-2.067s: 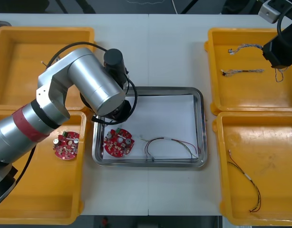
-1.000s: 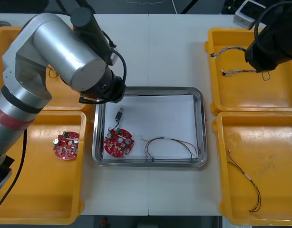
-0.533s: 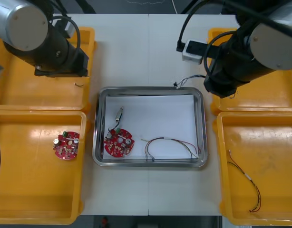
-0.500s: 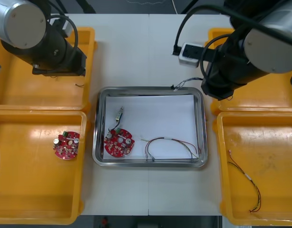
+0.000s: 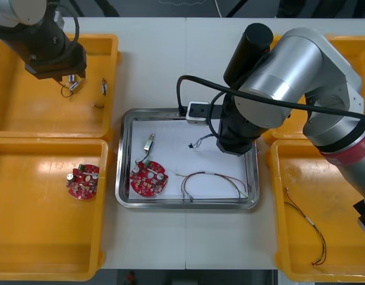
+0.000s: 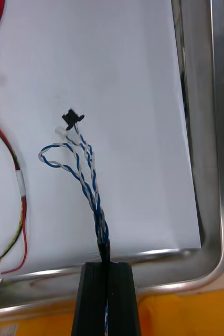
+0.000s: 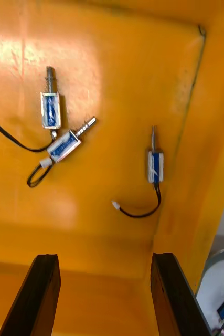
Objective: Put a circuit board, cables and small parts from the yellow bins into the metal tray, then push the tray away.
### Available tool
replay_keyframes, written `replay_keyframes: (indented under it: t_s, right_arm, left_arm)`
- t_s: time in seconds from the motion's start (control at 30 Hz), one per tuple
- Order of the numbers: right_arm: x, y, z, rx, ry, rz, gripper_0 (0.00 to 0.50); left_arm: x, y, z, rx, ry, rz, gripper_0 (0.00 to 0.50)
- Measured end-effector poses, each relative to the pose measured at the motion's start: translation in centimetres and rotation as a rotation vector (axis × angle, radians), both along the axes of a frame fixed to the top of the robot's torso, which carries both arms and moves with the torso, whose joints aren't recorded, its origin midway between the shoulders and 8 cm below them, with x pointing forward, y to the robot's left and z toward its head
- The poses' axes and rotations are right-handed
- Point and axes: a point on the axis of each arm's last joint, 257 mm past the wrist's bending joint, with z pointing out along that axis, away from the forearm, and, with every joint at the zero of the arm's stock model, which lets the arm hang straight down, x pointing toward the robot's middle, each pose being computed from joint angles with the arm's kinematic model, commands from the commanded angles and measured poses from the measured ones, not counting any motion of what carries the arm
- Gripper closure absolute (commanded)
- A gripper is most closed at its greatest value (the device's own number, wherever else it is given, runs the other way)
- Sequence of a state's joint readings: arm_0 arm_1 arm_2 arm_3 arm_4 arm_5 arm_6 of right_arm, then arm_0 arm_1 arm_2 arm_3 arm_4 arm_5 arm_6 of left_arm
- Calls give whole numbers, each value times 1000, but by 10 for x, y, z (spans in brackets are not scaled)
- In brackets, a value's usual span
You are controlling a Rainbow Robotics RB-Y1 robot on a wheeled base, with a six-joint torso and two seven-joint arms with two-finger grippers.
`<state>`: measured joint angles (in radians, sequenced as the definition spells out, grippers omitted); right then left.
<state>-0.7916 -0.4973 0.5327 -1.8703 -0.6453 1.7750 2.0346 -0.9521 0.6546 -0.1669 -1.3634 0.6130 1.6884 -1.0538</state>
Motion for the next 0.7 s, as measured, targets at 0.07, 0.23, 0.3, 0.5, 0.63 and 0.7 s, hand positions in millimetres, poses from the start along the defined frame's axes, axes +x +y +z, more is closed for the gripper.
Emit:
replay_keyframes:
  t_s: [0.07,0.23,0.3,0.5,0.63,0.7]
  right_arm:
    - [5,8,-5,18,-3,1,500]
    - [21,17,-19,25,-33,1,500]
    - [26,16,-26,1,-46,6,500]
    - [36,16,-41,-34,-55,41,500]
    - [42,12,-48,-35,-54,29,500]
    - [44,11,-51,-40,-59,28,454]
  left_arm:
    - [7,7,2,-3,-9,24,0]
    - [22,28,-2,9,-9,31,0]
    - [27,36,-4,33,-8,4,0]
    - [44,49,-6,63,-39,-37,0]
    - [57,58,-5,54,-73,-7,0]
    - [64,63,-6,53,-94,7,0]
